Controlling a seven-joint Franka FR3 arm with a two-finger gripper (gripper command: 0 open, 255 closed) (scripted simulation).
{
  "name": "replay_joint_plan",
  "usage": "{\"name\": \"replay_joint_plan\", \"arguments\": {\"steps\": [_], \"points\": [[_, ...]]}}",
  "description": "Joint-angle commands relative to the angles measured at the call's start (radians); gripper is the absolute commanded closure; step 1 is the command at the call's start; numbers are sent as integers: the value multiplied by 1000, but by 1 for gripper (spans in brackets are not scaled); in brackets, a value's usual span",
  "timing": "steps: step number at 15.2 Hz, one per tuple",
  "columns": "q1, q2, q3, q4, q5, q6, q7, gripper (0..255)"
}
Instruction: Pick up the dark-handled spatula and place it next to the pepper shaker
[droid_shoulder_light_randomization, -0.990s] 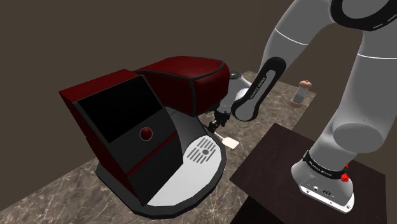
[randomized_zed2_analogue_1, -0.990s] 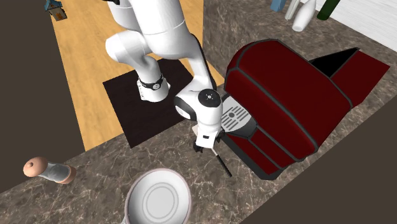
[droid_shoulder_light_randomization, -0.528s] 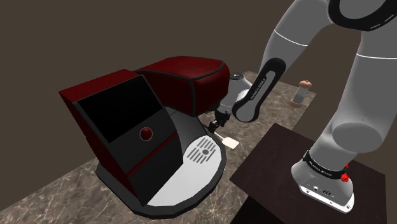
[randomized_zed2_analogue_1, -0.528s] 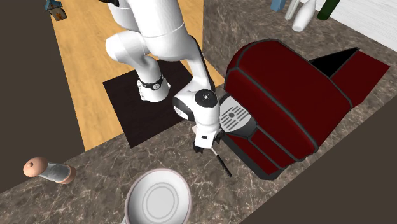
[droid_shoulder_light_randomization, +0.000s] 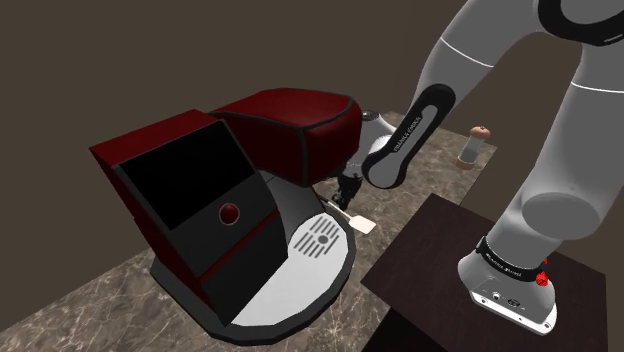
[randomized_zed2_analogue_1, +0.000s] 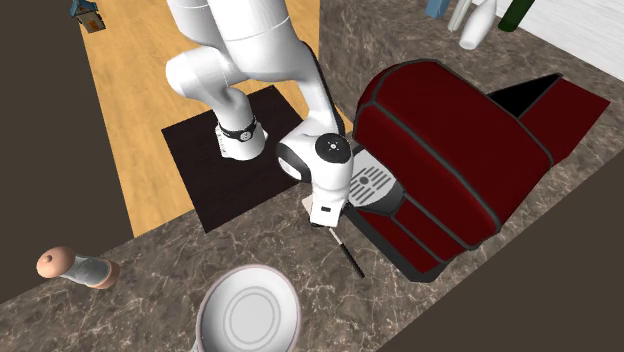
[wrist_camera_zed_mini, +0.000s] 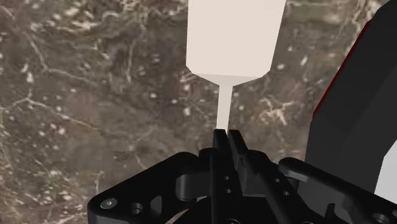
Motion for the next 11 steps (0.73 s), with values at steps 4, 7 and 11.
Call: {"name": "replay_joint_plan", "arguments": {"steps": [4, 7, 11], "points": [[-12, -15, 12, 28, 28, -45, -28, 0], [-18, 7, 12, 88, 34, -81, -43, 0], [-2, 72, -13, 100, -10, -30, -9, 0]]}}
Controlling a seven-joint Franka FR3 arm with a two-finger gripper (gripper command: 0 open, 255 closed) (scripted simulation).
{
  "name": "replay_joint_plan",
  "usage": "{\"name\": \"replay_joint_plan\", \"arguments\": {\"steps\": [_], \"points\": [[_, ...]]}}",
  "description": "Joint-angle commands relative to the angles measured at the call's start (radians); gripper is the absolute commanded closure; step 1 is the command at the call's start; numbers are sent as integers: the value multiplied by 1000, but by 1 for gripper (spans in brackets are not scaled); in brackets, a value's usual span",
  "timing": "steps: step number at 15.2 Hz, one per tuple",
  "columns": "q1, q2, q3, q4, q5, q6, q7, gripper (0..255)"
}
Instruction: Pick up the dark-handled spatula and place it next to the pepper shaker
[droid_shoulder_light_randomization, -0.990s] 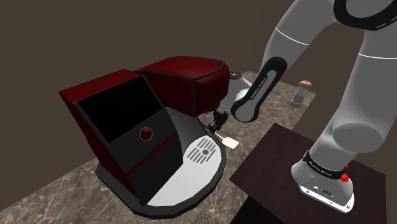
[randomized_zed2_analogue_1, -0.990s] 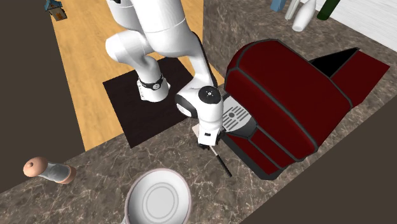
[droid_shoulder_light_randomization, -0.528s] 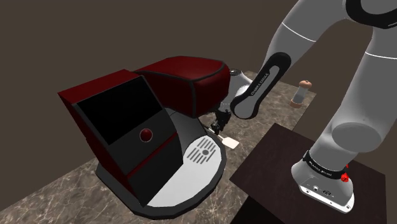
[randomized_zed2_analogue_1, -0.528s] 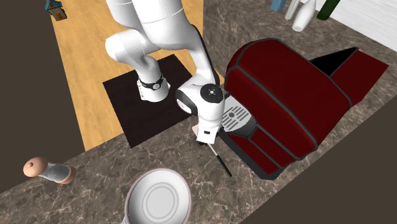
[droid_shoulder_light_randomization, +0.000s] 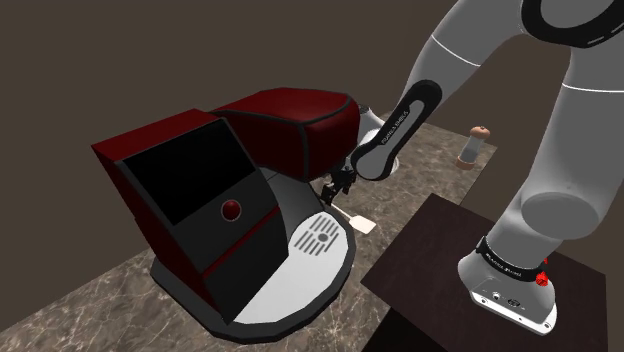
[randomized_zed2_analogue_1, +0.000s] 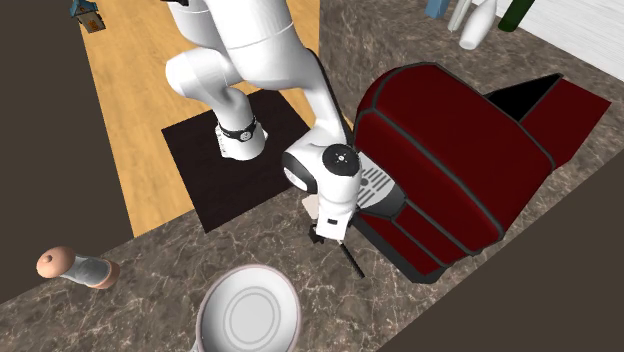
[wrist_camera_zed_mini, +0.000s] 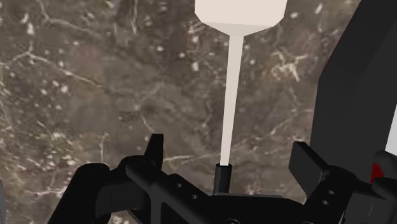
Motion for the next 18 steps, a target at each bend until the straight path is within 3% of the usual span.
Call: {"name": "replay_joint_plan", "arguments": {"steps": [1, 10, 11, 18], "points": [[12, 37, -8, 2, -21, 26, 15, 0], [25, 62, -24, 8, -34, 45, 25, 0], [21, 53, -22, 1, -30, 43, 20, 255], [16, 51, -20, 1, -27, 41, 14, 255]]}}
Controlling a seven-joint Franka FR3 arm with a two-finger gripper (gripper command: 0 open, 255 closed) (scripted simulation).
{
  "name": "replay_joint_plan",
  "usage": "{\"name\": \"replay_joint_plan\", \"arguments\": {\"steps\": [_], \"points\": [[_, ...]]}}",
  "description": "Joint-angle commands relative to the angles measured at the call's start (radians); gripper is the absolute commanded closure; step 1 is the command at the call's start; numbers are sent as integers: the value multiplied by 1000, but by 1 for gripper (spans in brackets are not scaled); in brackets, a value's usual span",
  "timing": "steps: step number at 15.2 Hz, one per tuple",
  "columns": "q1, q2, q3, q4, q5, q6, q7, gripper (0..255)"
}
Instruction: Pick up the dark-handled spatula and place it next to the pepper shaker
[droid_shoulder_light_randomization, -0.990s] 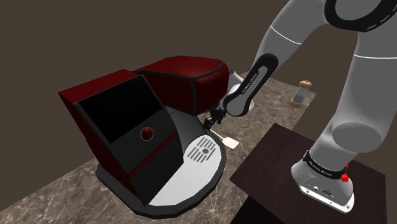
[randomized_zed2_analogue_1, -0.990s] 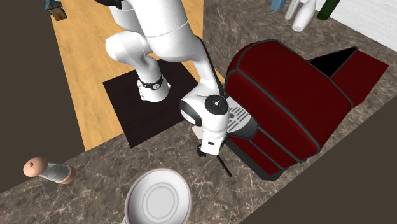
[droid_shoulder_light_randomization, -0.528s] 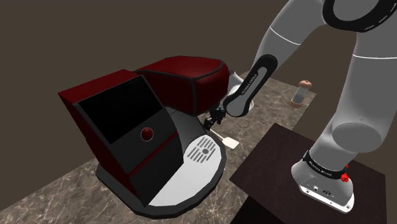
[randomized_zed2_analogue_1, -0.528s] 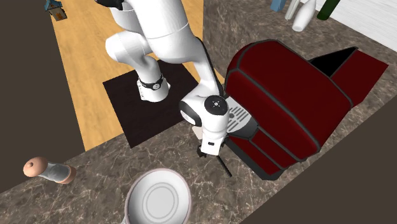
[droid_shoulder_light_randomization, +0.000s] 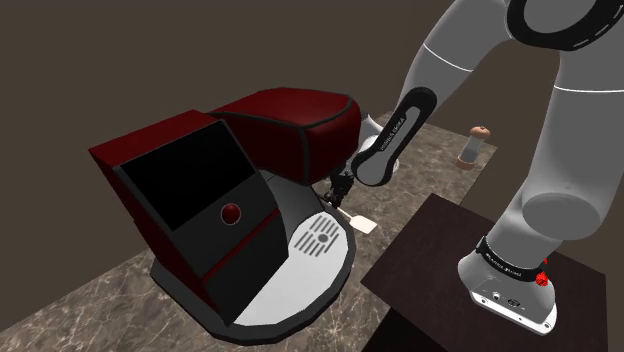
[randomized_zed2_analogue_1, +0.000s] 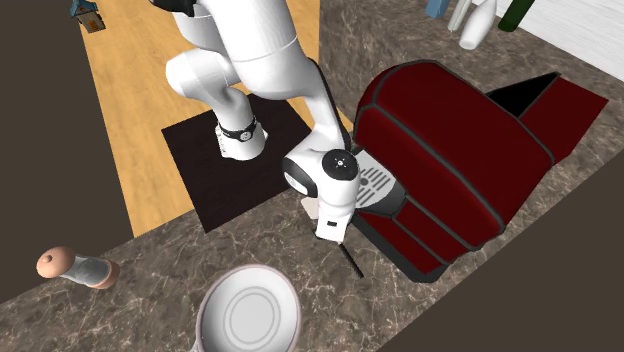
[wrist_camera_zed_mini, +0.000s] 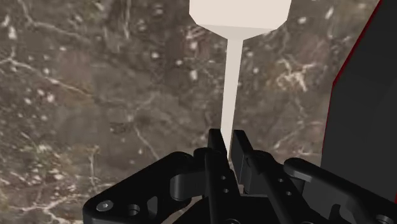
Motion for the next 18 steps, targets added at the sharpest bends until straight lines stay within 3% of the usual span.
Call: {"name": "replay_joint_plan", "arguments": {"steps": [1, 18], "points": [[0, 2, 0, -3, 0, -1, 0, 255], [-38, -226, 72, -9, 151, -216, -108, 255]]}}
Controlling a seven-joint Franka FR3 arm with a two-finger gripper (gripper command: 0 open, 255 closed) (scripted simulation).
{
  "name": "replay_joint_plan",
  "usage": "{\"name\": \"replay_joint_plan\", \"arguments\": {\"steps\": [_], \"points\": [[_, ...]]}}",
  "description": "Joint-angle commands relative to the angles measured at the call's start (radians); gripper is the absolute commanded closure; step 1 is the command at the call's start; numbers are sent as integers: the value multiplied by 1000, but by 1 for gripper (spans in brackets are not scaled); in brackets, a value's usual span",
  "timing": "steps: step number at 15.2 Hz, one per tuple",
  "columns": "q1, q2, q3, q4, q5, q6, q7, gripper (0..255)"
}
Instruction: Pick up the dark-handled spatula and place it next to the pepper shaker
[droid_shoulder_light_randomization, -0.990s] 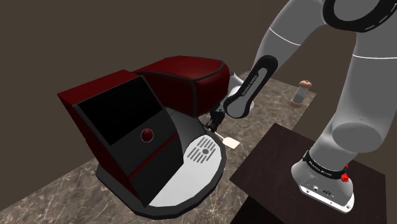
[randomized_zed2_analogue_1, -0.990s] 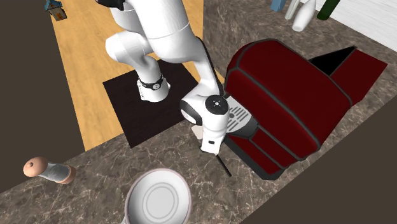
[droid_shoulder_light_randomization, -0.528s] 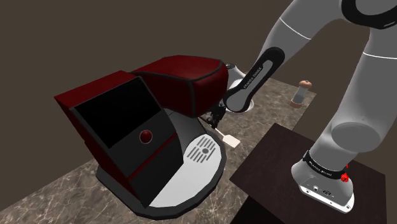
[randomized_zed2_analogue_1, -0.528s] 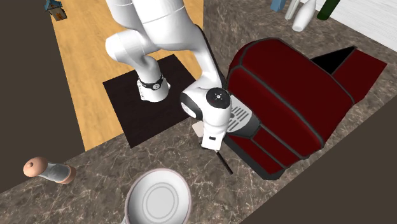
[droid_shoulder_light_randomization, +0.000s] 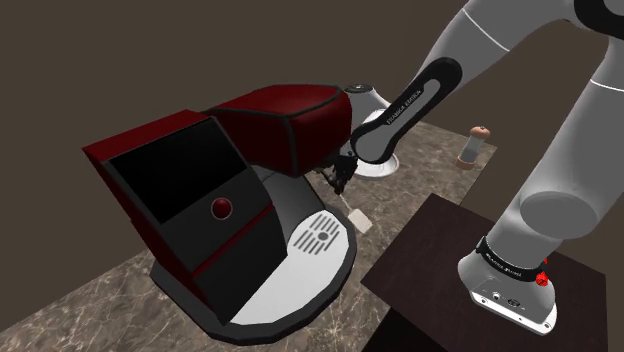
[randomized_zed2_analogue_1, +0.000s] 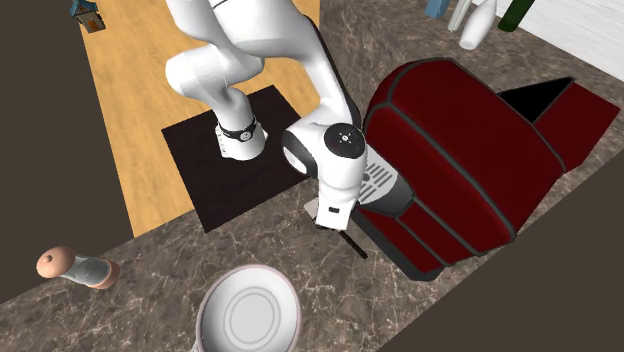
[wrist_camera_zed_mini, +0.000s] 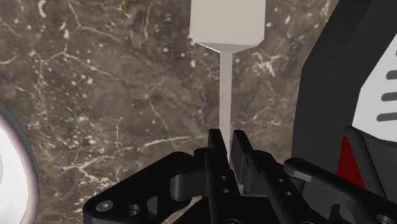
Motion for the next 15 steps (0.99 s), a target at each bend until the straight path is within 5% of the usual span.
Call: {"name": "replay_joint_plan", "arguments": {"steps": [1, 15], "points": [[1, -31, 5, 9, 18, -29, -13, 255], [10, -197, 1, 55, 87, -237, -65, 255]]}}
